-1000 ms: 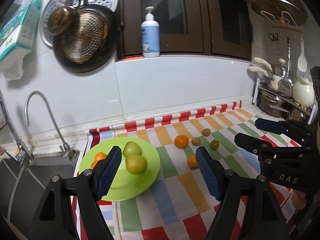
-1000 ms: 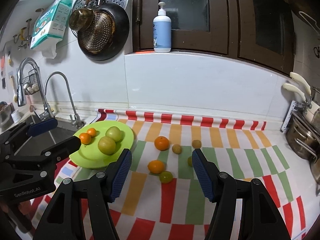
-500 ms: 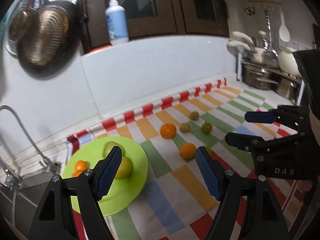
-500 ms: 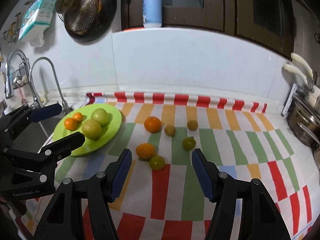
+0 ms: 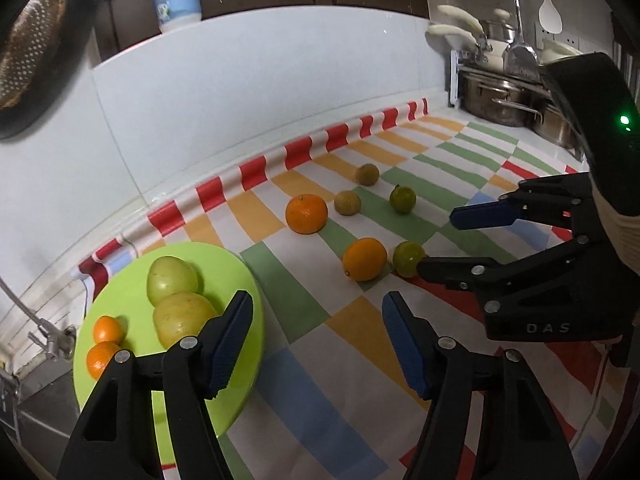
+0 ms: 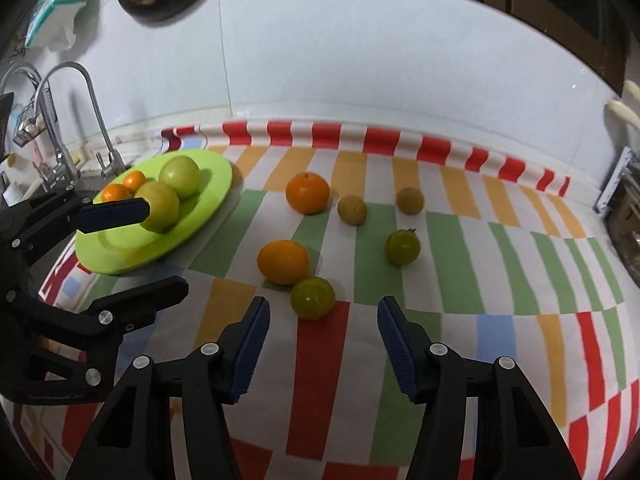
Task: Organize fruits
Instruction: 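Withdraw both open tools from the plate toward the remaining fruits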
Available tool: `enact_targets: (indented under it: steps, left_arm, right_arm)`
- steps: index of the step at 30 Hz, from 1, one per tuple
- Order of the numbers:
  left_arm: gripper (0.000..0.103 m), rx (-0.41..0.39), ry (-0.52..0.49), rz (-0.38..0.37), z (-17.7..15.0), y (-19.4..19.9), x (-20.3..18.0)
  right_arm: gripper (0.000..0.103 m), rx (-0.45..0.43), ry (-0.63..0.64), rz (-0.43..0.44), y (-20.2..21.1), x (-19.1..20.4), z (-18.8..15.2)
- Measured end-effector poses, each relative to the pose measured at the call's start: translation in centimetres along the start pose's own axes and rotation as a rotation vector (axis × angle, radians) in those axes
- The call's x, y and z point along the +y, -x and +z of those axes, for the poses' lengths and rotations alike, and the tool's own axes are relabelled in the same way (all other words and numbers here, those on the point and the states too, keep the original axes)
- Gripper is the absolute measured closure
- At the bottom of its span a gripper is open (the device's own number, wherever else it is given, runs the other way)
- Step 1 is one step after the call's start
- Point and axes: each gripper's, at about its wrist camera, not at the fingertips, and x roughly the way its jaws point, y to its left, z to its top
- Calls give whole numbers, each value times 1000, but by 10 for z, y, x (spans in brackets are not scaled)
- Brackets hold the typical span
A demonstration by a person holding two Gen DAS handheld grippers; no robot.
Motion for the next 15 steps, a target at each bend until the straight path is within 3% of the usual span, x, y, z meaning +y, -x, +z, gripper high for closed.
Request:
enact_targets:
  steps: [15]
  left_arm:
    - [37, 48, -17, -117, 15, -43, 2]
  right_arm:
    - [55, 49, 3, 32, -35, -11, 5]
